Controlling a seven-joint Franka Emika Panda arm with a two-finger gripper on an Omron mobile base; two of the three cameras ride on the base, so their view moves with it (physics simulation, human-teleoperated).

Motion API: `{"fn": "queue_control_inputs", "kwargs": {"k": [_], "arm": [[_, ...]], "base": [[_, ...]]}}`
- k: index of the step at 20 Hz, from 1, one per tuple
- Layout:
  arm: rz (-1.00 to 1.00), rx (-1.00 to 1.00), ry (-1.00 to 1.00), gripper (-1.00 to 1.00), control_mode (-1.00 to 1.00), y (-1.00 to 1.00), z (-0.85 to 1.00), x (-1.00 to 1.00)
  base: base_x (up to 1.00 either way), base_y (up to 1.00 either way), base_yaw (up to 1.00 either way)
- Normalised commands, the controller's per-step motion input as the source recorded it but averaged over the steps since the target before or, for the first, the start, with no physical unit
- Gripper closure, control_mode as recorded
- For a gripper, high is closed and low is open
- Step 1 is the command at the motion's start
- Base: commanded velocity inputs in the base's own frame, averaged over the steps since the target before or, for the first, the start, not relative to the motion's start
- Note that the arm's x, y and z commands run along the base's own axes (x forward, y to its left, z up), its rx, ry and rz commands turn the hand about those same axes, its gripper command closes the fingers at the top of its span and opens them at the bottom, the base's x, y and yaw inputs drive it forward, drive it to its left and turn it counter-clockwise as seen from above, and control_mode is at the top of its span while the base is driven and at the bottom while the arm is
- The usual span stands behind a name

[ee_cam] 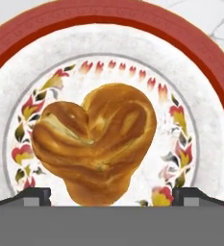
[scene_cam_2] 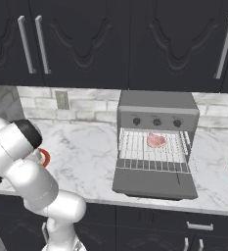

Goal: Open the toaster oven door. Place the bread on the top rack in the toaster oven and place the steak on the bottom rack.

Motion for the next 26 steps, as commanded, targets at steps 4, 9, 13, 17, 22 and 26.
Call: {"fn": "queue_control_inputs", "kwargs": {"k": [4, 9, 13, 17, 22, 26], "arm": [[0.0, 0.0, -0.06, -1.0, -1.0, 0.07, -0.07, 0.13], [0.0, 0.0, -0.01, -1.0, -1.0, 0.03, 0.0, 0.09], [0.0, 0.0, 0.01, -1.0, -1.0, 0.02, 0.0, 0.11], [0.0, 0.0, 0.0, -1.0, -1.0, 0.0, -0.11, 0.09], [0.0, 0.0, 0.0, -1.0, -1.0, 0.0, -0.27, 0.03], [0.0, 0.0, 0.0, -1.0, -1.0, 0.02, -0.36, 0.08]], "base": [[0.0, 0.0, 0.0], [0.0, 0.0, 0.0], [0.0, 0.0, 0.0], [0.0, 0.0, 0.0], [0.0, 0.0, 0.0], [0.0, 0.0, 0.0]]}}
